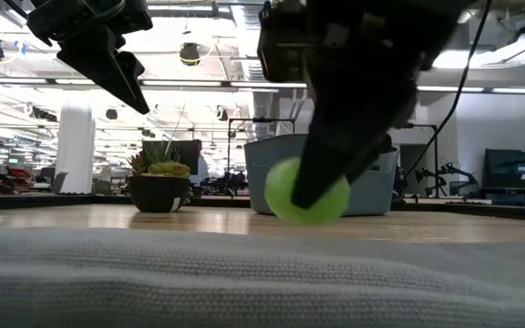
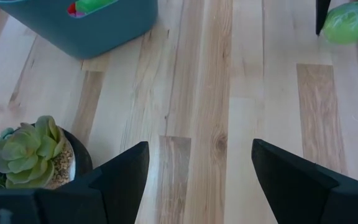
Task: Pick and placing Produce into tupperware
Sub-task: Put the cabbage into the bin
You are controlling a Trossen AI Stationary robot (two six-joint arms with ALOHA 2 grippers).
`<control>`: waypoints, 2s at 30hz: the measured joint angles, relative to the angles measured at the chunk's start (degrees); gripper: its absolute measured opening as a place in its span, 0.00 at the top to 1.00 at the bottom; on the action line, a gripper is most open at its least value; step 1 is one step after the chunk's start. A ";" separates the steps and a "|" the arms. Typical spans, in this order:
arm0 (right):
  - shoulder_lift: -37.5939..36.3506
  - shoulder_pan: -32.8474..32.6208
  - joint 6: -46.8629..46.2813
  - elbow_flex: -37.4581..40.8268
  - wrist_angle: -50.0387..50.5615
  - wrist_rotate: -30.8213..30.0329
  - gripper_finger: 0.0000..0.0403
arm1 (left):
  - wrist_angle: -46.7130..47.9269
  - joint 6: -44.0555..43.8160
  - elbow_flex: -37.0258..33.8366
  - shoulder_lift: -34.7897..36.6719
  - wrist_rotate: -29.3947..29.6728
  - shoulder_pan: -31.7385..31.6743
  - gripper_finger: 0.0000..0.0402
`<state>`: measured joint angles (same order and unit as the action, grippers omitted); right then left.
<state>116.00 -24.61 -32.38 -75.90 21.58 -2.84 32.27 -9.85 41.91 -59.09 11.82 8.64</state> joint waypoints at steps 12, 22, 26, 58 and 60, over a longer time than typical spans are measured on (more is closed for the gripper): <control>-4.32 1.16 -4.65 0.00 1.28 -9.79 0.33 | 0.44 0.76 0.00 0.00 -0.01 0.00 0.32; -10.98 2.56 -8.21 -0.11 6.90 -21.08 0.33 | 1.52 3.49 0.00 0.00 -0.01 0.00 0.32; -14.63 2.91 -9.70 -0.11 10.34 -26.14 0.33 | 1.52 4.77 0.00 0.00 -0.01 0.00 0.32; -34.77 22.40 -19.65 1.15 38.91 -39.74 0.33 | -2.82 4.52 0.00 -0.02 -0.01 0.00 0.32; -35.13 24.66 -19.68 2.28 37.72 -37.86 0.33 | -2.82 4.52 0.00 0.00 -0.01 0.00 0.32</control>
<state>80.87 0.05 -52.06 -73.62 59.30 -40.70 29.45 -5.32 41.91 -59.09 11.81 8.64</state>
